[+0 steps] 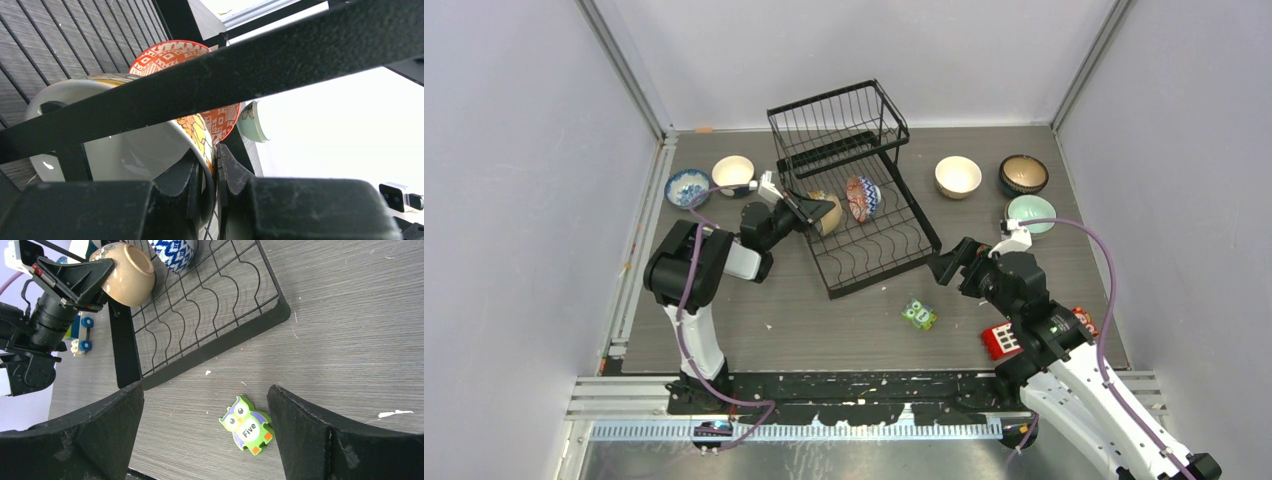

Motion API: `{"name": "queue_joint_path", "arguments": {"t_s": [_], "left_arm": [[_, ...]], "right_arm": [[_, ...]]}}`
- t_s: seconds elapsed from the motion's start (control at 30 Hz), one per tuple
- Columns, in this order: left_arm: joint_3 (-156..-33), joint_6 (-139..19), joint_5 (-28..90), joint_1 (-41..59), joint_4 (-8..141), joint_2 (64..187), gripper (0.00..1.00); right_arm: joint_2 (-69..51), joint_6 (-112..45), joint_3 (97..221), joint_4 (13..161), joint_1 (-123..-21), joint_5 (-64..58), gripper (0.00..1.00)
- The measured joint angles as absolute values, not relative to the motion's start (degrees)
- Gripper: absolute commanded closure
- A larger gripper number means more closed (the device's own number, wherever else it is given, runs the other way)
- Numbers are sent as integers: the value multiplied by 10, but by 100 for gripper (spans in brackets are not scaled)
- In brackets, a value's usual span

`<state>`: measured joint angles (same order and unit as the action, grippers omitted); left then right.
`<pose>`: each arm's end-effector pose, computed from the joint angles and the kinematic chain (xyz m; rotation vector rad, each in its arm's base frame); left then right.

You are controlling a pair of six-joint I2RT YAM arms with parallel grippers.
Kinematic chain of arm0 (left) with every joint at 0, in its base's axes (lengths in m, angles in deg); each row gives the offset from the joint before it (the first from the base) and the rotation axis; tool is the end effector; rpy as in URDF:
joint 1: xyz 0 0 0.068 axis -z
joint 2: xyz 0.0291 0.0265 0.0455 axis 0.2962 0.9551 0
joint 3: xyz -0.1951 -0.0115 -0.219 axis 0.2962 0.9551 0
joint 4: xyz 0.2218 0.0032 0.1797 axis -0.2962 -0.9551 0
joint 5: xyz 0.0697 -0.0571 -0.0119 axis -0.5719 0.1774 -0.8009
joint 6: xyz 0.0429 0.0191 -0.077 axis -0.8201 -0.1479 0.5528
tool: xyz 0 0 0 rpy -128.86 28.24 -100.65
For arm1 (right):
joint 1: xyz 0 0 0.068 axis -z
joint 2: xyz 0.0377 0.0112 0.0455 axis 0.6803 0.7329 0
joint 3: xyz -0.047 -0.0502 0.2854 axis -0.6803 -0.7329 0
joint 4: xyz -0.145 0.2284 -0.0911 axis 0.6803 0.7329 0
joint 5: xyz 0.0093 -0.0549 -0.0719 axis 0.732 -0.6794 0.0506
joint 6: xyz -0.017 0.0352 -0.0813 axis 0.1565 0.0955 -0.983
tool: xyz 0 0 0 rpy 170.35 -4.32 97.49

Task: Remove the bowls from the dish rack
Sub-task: Pick up the bowl from the dish rack.

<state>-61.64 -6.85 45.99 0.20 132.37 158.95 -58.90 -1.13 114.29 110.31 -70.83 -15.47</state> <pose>0.3828 -0.1537 0.1470 -0.3801 1.7566 -1.3973 0.1685 0.0810 0.2568 0.2610 2.0366 0.6542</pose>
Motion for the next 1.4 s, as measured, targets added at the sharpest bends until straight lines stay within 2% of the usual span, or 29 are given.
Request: {"name": "queue_joint_path", "arguments": {"t_s": [1.03, 1.4], "left_arm": [[-615, -59, 466, 18, 1363, 1599, 100], [-615, -58, 468, 35, 1375, 1556, 100]], "right_arm": [[-605, -11, 1143, 1116, -708, -156, 4], [-608, -11, 1143, 1116, -708, -156, 4]]}}
